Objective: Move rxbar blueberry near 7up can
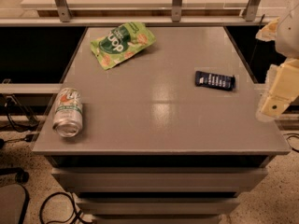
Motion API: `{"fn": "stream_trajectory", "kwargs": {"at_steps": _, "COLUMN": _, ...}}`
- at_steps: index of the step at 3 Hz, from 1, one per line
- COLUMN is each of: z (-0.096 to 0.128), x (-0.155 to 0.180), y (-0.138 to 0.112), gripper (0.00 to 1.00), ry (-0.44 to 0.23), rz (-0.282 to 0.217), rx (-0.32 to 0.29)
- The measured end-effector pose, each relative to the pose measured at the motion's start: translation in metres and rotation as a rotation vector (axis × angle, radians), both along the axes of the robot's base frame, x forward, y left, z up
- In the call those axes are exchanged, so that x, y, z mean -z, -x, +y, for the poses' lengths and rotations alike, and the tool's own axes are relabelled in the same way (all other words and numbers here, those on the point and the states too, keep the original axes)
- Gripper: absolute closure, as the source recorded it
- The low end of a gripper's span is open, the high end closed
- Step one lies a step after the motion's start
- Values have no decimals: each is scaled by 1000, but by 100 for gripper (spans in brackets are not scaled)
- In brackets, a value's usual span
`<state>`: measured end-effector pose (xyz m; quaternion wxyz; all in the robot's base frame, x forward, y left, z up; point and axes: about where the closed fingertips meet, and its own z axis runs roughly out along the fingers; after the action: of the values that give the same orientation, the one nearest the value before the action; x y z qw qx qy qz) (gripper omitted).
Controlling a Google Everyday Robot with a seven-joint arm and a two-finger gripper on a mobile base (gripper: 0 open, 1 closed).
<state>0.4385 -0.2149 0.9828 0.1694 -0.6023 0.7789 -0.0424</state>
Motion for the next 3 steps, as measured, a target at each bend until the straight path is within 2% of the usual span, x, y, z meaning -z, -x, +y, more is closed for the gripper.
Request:
{"fn": "stream_trajectory", "kwargs": {"at_steps": 2, "z": 2, "x": -1, "y": -1, "gripper": 0, "ry": 24, "rz": -14, "rx": -22}}
{"fn": "stream_trajectory", "kwargs": {"at_steps": 3, "z": 12, "x": 9, "y": -18, "gripper": 0, "ry": 77, "rz": -23, "rx": -96}}
